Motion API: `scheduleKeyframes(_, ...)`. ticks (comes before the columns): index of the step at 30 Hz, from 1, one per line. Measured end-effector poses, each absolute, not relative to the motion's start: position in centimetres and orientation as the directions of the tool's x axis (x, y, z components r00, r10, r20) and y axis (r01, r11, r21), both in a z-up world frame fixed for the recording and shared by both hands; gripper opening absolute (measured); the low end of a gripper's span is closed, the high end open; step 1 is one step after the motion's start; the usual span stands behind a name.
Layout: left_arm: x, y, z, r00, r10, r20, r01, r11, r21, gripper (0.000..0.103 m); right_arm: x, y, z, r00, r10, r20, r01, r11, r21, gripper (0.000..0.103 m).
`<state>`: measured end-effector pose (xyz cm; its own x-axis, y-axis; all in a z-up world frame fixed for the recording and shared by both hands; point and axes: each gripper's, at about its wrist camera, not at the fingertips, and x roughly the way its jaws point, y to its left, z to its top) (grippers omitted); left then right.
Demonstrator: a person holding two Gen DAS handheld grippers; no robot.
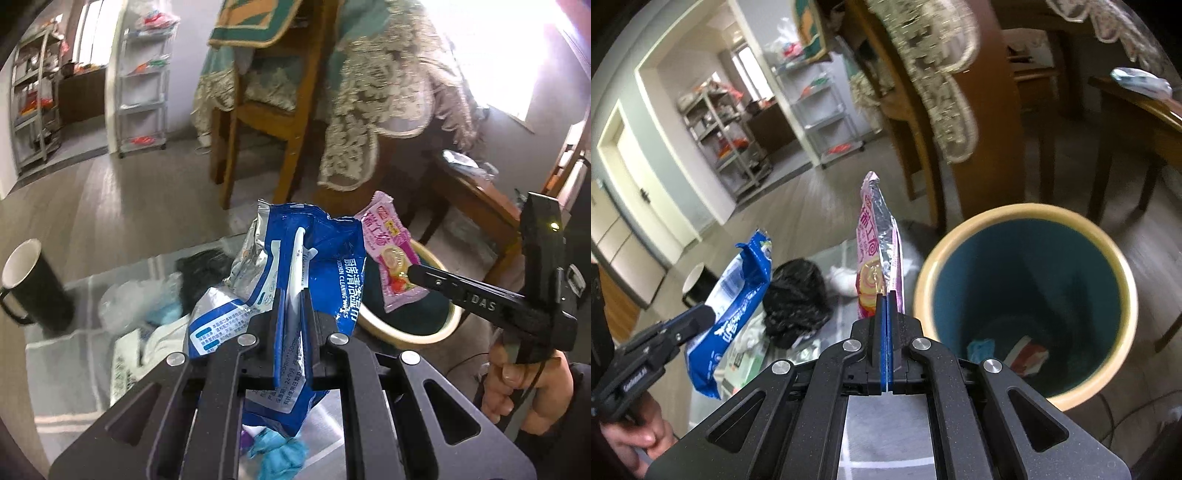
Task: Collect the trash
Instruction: 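Carry the packet with the left tool over the bin while the right tool carries the wrapper there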
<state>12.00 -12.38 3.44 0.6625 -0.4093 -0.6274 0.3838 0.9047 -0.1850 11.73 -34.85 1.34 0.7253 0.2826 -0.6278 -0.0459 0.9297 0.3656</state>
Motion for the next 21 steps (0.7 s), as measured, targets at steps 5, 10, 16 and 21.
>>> scheduleKeyframes(5, 12.9, -15.0, 3.4, 0.641, -0.445, -0.626, 0.432, 0.883, -0.185, 0.008, 11.5, -37.0, 1.1, 0.738, 0.222, -0.637, 0.027, 0.934, 0.357, 0.001)
scheduleKeyframes(10, 14.7, -18.7, 2.8, 0.599, -0.482, -0.639, 0.477, 0.856, -0.199, 0.008, 11.3, -39.3, 0.2, 0.729, 0.179, -0.661, 0.101, 0.926, 0.363, 0.001)
scheduleKeyframes(16, 17.0, -23.9, 1.8, 0.52, -0.546, -0.657, 0.529, 0.81, -0.254, 0.008, 11.3, -41.4, -0.2, 0.73, 0.134, -0.67, 0.178, 0.909, 0.376, 0.001)
scheduleKeyframes(21, 18.7, -27.0, 1.0, 0.487, -0.556, -0.673, 0.536, 0.799, -0.272, 0.008, 11.3, -42.7, -1.0, 0.716, 0.104, -0.69, 0.226, 0.901, 0.37, 0.001)
